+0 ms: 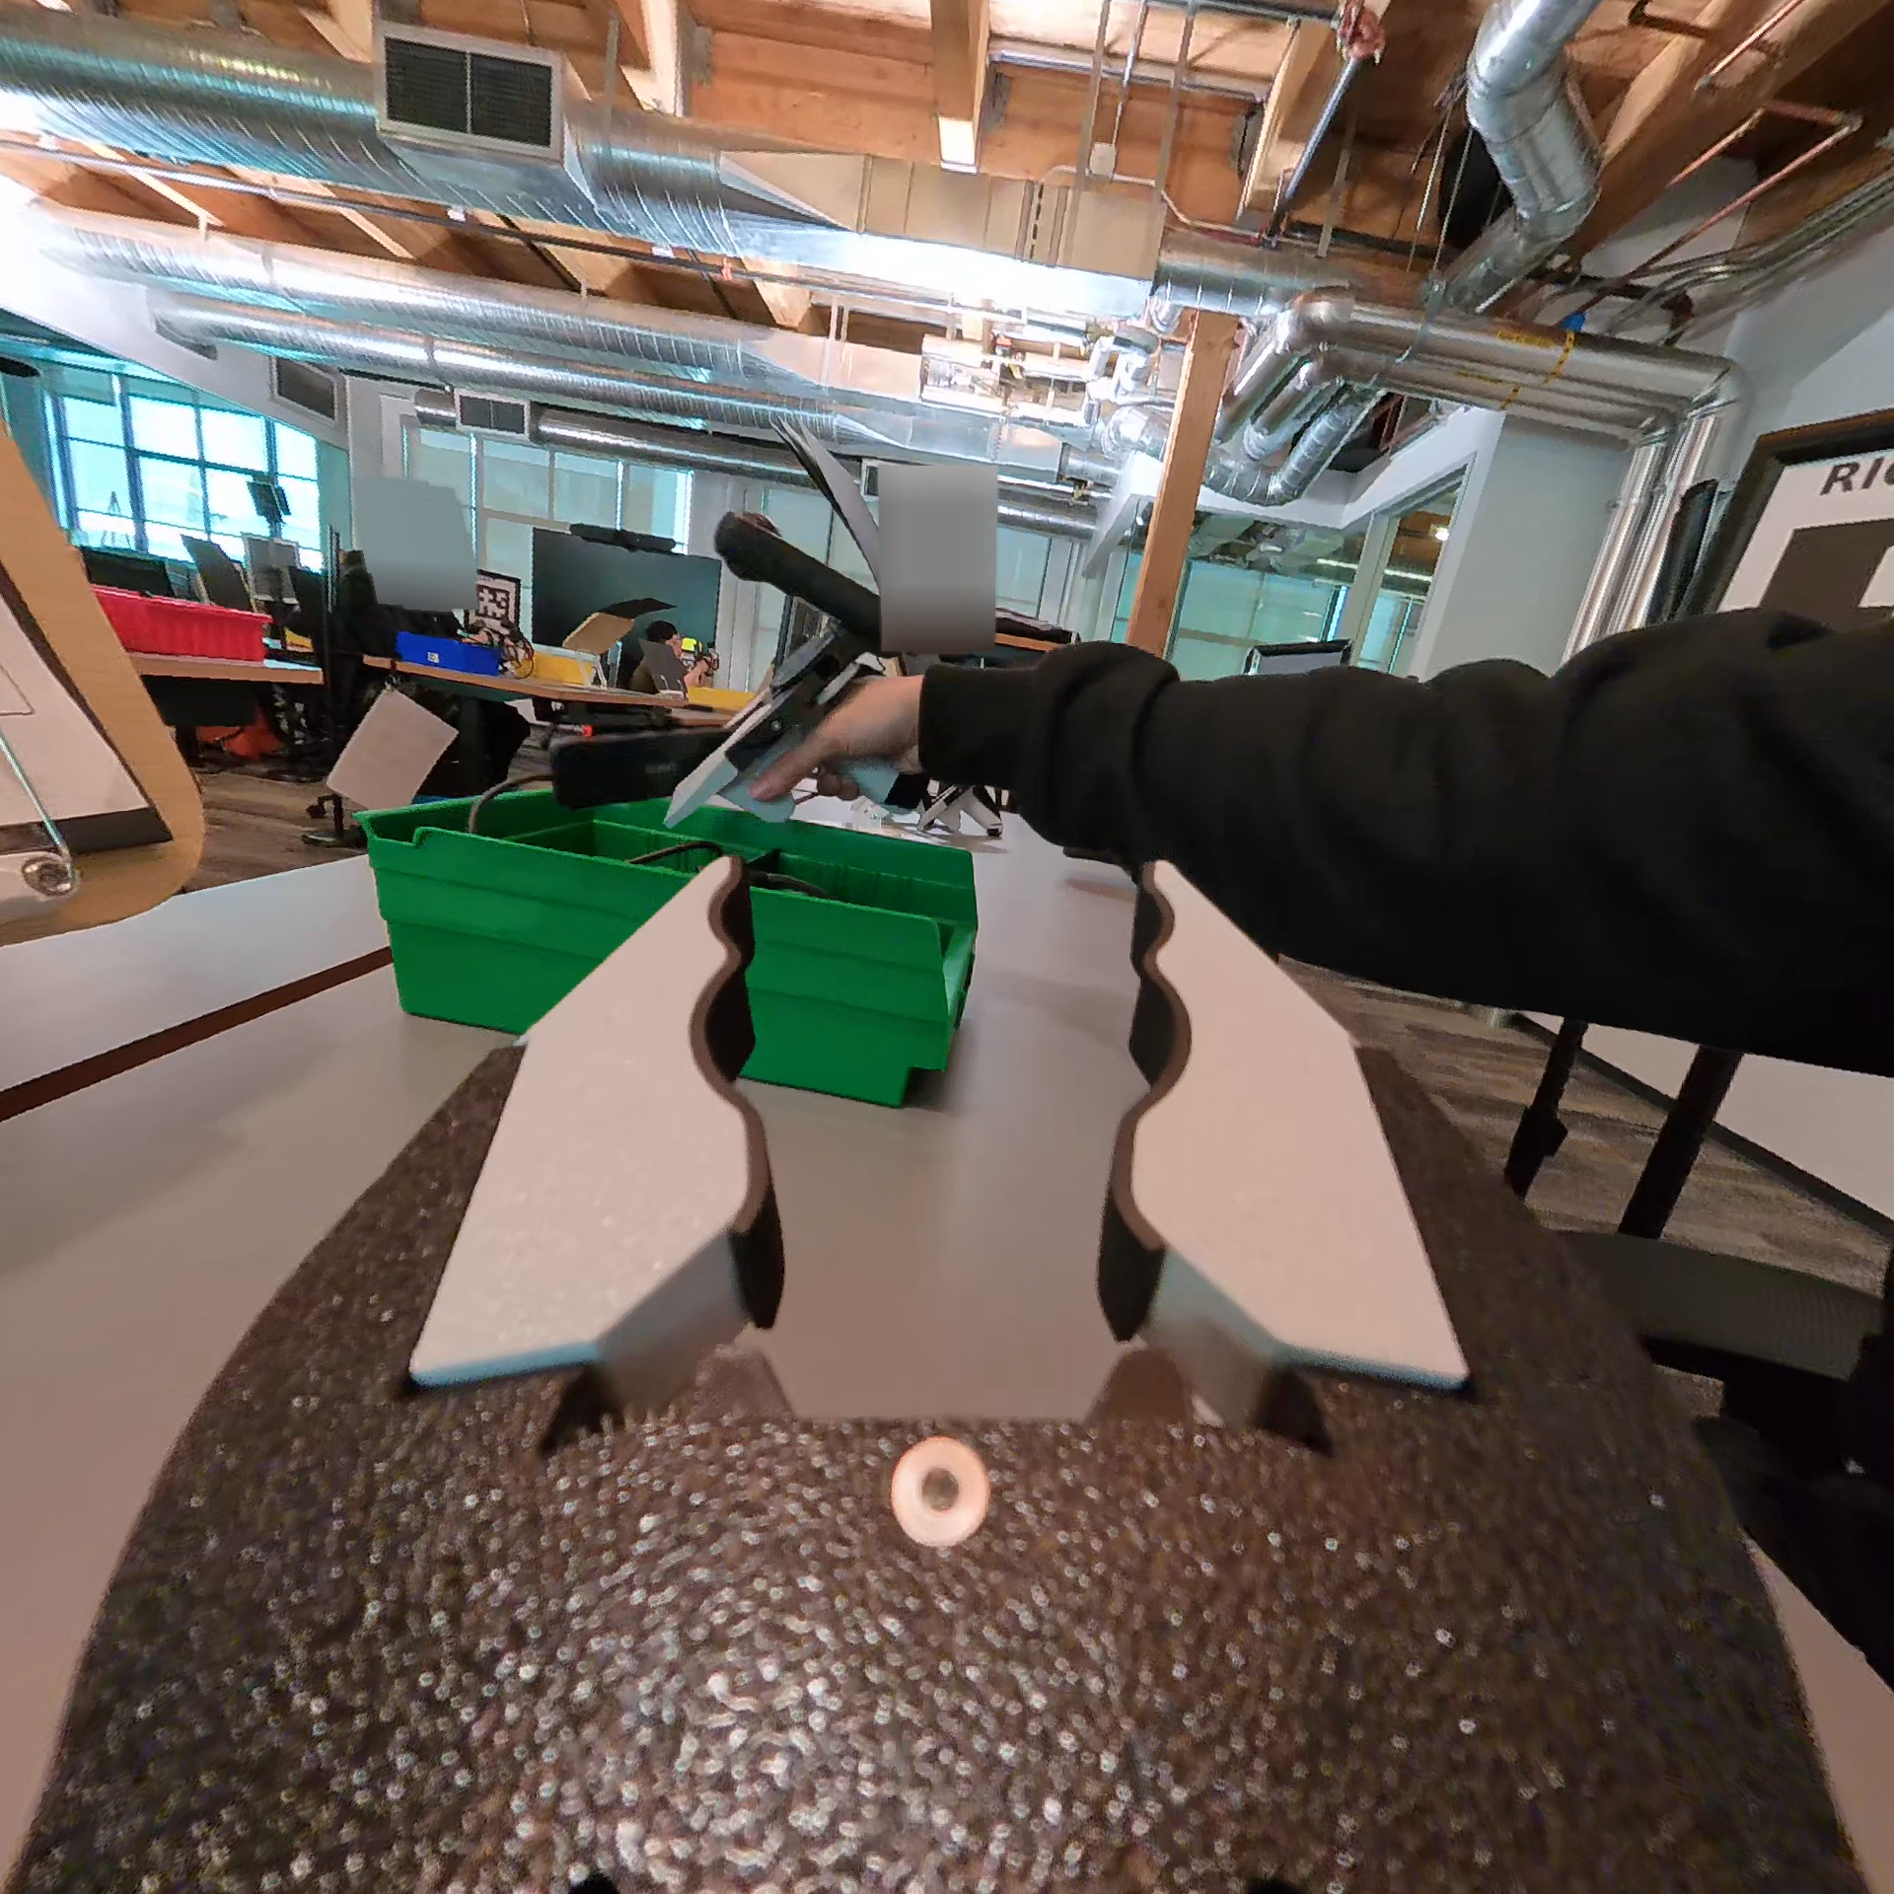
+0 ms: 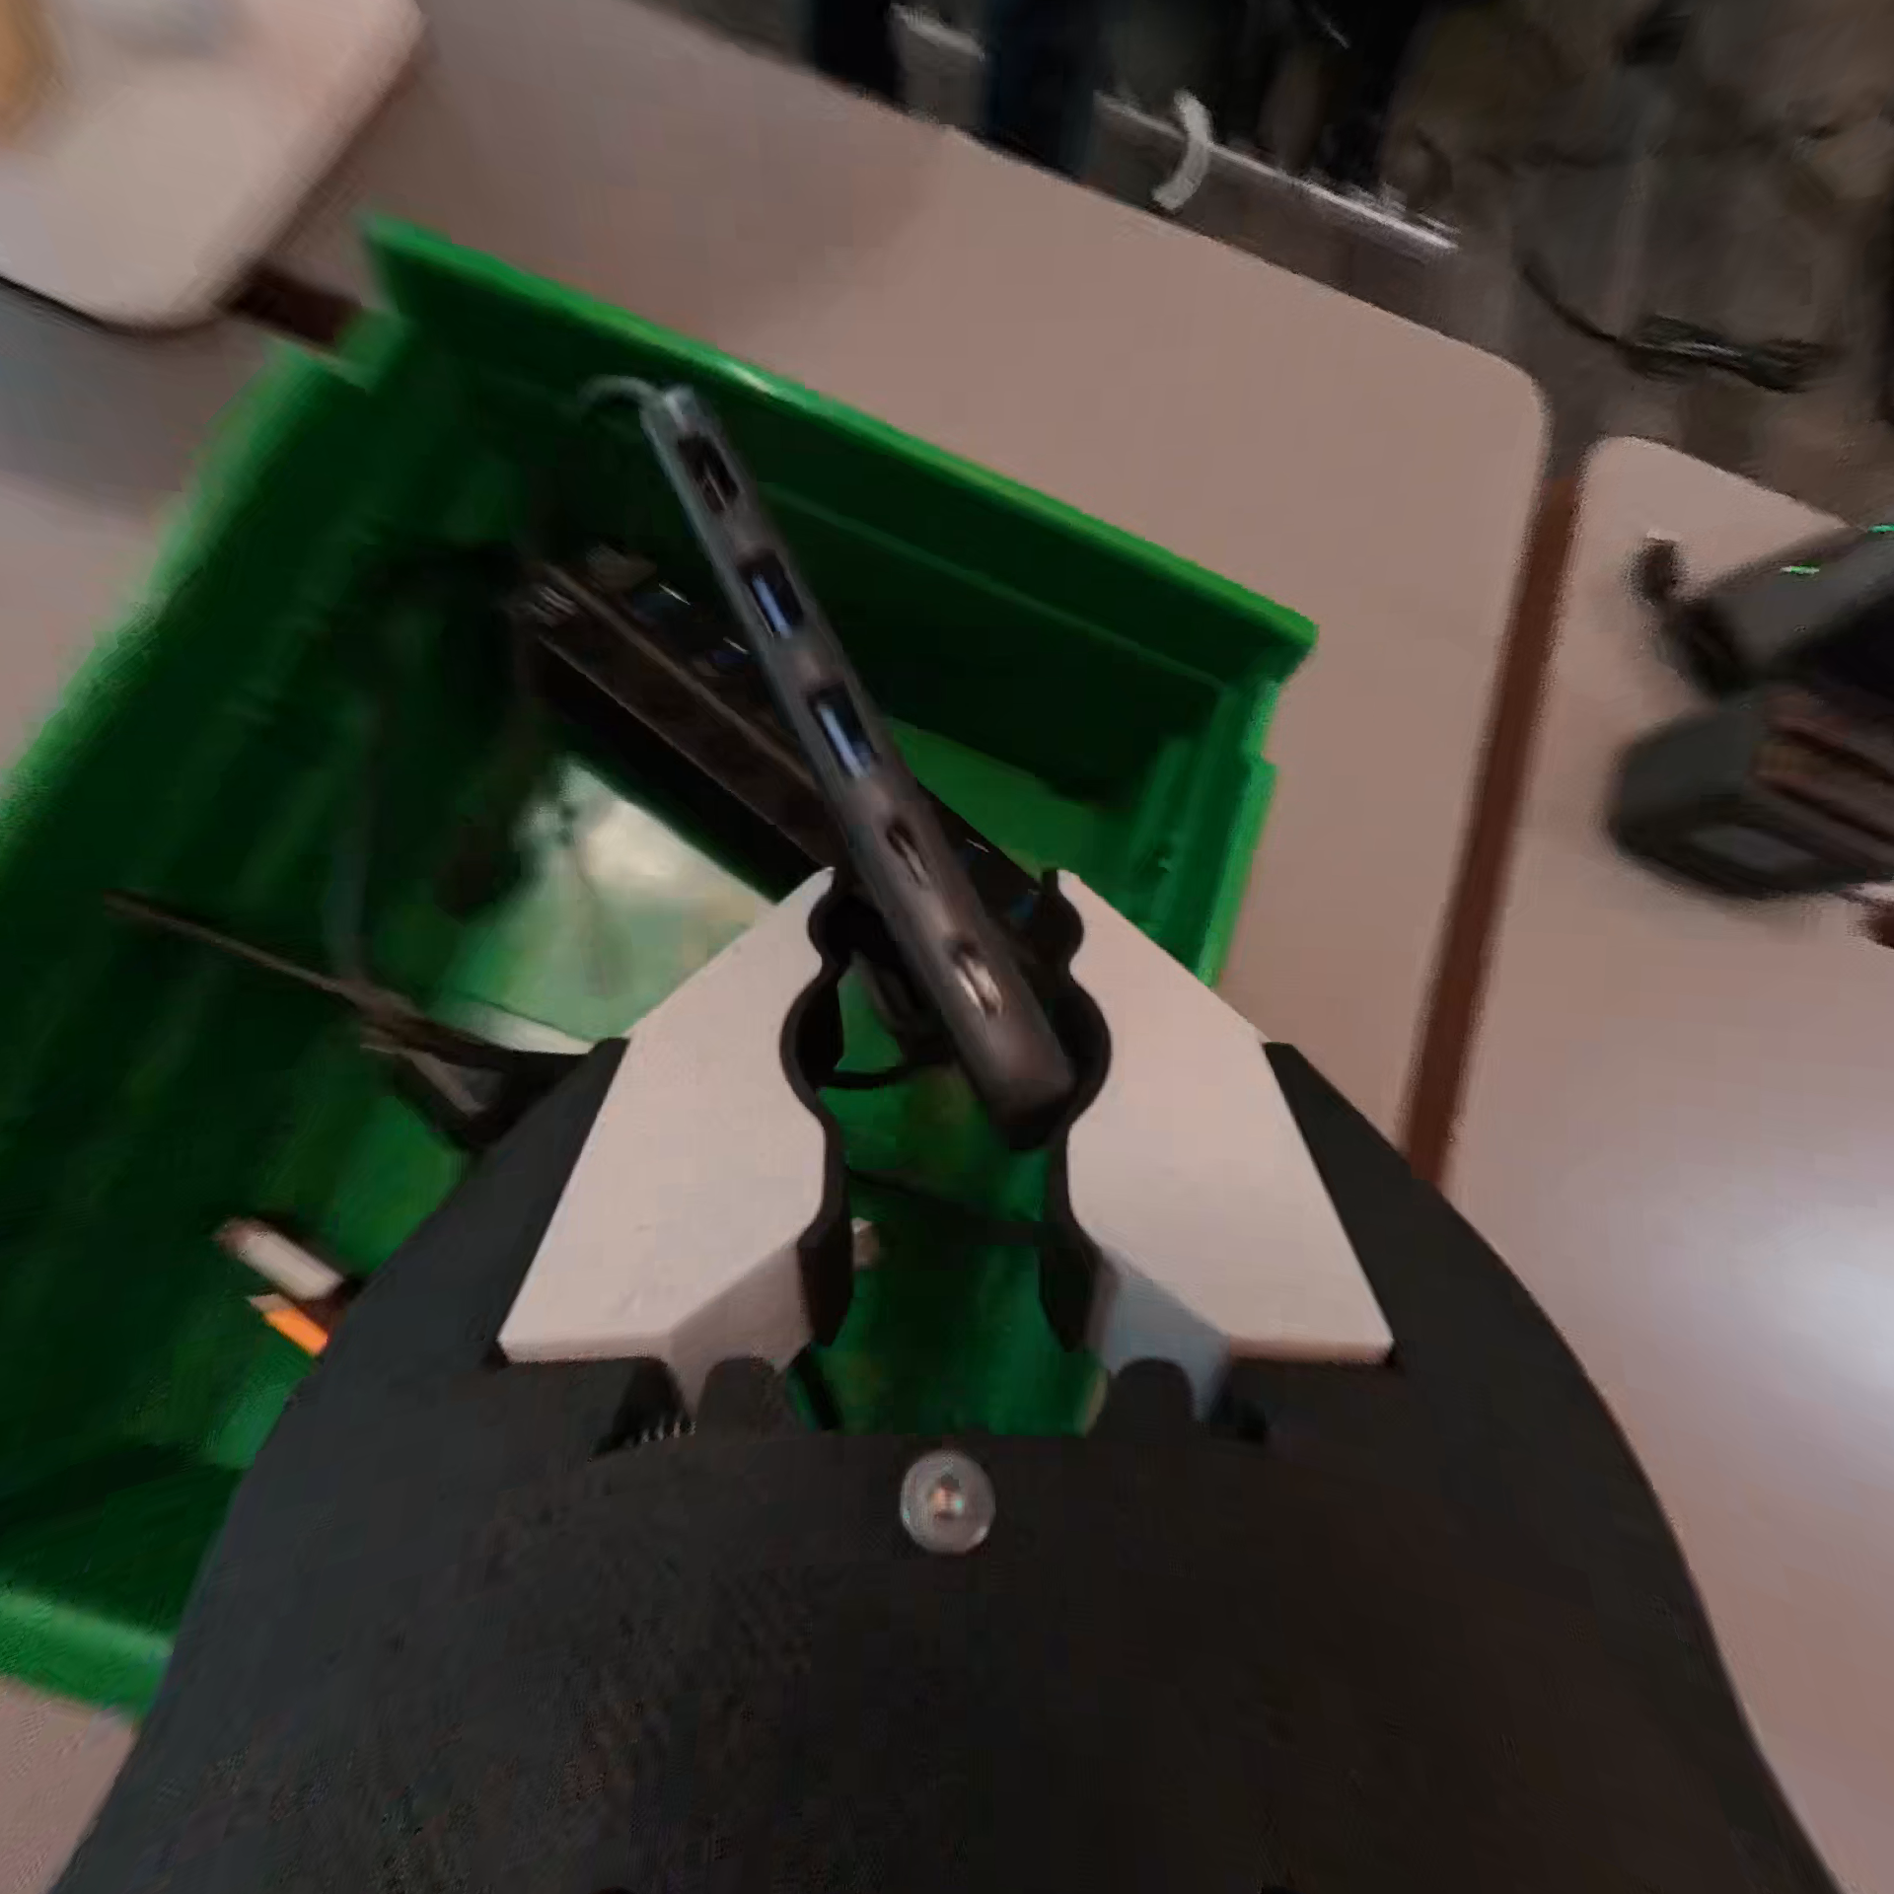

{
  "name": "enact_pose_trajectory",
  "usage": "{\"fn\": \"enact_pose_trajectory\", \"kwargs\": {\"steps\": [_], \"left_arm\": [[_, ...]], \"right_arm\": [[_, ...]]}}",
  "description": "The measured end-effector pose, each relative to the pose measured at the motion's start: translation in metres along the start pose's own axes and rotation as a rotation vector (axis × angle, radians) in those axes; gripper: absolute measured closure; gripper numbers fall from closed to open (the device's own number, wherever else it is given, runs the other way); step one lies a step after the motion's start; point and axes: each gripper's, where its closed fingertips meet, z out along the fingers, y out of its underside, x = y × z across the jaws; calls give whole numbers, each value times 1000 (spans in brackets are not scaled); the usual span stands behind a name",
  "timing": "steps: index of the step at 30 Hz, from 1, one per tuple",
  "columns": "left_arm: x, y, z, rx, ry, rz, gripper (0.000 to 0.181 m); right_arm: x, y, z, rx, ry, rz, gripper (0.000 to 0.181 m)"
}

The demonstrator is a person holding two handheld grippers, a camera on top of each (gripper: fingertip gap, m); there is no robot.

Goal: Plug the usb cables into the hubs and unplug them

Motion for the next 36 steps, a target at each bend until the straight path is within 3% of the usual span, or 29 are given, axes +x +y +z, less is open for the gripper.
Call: {"fn": "enact_pose_trajectory", "kwargs": {"steps": [6,12,14,17,21,25,30,36], "left_arm": [[0,11,6,-47,2,-9,108],[-3,28,21,-157,-60,13,107],[-1,37,36,-205,-94,21,107],[-2,57,71,-300,-178,51,108],[-13,80,127,-393,-363,90,98],[-29,102,164,-502,-513,107,94],[-50,122,192,-600,-613,98,92],[-77,151,197,-727,-702,74,102]], "right_arm": [[-8,16,8,-68,-3,-149,128],[-33,4,-39,178,-110,17,120],[-50,11,-68,284,-158,84,121],[-73,43,-104,388,-184,191,121],[-101,89,-131,525,-157,328,116],[-105,110,-126,526,-102,382,105],[-98,109,-129,552,-48,391,99],[-90,111,-133,537,21,368,91]]}}
